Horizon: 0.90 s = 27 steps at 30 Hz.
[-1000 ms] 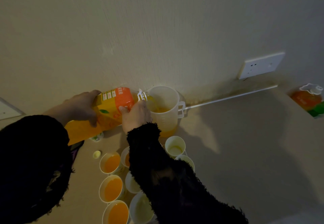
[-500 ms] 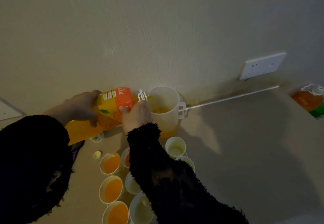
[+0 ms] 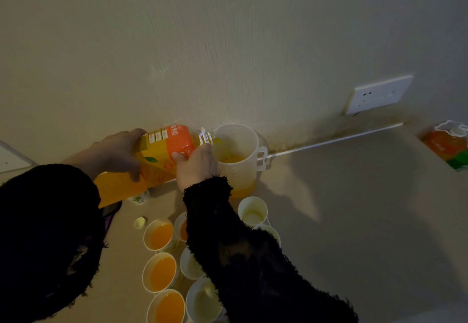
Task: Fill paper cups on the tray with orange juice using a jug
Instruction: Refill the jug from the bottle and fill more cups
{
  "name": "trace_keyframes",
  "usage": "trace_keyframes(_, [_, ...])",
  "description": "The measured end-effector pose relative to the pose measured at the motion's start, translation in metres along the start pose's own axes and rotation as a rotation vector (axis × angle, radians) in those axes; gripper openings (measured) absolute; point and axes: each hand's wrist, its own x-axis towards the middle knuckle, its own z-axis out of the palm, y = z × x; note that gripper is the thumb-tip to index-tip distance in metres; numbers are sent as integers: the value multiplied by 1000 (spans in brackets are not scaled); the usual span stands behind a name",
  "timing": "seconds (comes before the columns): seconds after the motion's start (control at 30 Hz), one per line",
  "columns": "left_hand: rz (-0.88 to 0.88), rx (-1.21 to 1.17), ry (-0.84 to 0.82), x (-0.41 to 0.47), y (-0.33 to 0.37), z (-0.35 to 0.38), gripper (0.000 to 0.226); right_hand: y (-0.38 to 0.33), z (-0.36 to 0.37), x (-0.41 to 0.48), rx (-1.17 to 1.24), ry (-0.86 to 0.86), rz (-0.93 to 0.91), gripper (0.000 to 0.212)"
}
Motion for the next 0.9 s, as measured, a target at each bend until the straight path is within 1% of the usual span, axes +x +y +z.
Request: trace_keyframes(0.9, [-6,-15,5,-4,1,-2,125,0,4,0,15,16,-1,58])
